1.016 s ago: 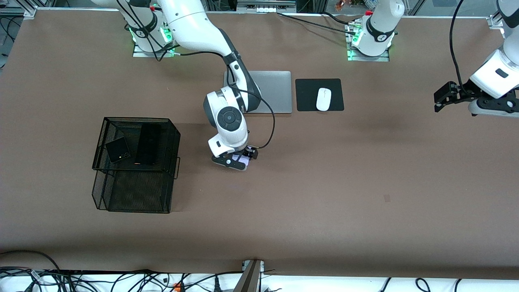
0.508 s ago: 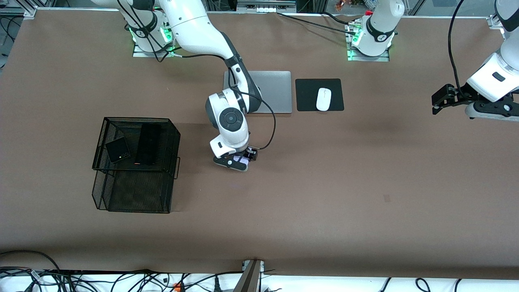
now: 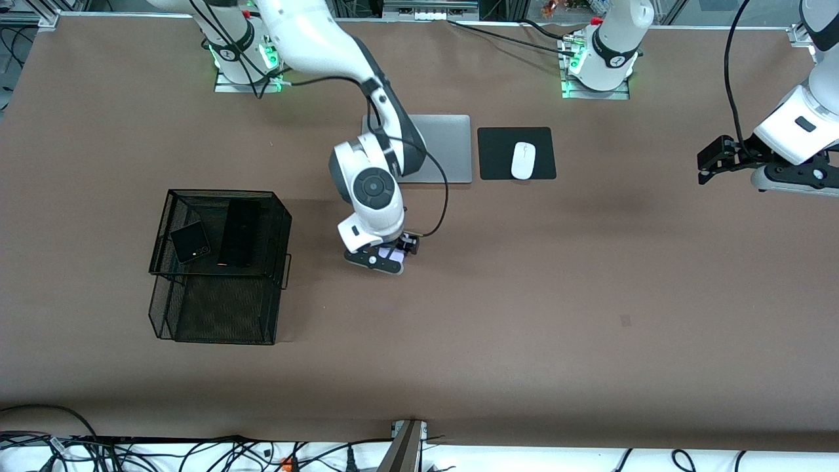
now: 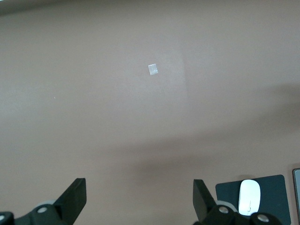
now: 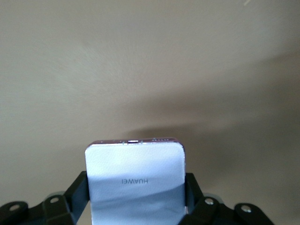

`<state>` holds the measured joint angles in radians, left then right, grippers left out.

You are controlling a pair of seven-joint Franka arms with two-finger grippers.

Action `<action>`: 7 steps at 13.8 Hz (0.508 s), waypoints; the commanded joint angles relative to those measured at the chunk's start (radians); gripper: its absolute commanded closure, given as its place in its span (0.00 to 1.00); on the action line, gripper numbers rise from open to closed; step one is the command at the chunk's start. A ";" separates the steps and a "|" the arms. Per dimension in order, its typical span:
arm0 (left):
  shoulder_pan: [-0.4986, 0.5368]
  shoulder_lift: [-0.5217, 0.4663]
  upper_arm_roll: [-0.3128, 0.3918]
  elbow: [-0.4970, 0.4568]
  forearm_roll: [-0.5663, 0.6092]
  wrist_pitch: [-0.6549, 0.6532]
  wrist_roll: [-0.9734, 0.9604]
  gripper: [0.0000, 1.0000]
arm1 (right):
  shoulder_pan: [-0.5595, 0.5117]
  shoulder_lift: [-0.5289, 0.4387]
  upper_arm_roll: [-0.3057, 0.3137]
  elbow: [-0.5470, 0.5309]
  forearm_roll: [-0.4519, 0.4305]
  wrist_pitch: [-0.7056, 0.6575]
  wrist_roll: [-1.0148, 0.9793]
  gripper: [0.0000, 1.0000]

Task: Place phones with both arms
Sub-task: 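Carry the white phone with the right gripper and lower it into the organizer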

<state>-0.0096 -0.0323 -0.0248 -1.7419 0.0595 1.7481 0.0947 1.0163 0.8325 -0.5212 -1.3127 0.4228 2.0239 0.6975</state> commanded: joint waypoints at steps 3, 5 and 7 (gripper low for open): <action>0.011 0.012 0.000 0.033 -0.027 -0.025 0.025 0.00 | -0.048 -0.184 -0.149 0.010 -0.007 -0.259 -0.318 0.76; 0.013 0.012 0.000 0.033 -0.027 -0.027 0.025 0.00 | -0.102 -0.200 -0.192 0.010 -0.006 -0.306 -0.490 0.76; 0.014 0.012 0.000 0.033 -0.027 -0.029 0.025 0.00 | -0.165 -0.201 -0.247 0.010 -0.007 -0.318 -0.684 0.76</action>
<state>-0.0049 -0.0319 -0.0237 -1.7405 0.0595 1.7468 0.0947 0.8987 0.6359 -0.7388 -1.2947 0.4207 1.7224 0.1665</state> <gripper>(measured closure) 0.000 0.159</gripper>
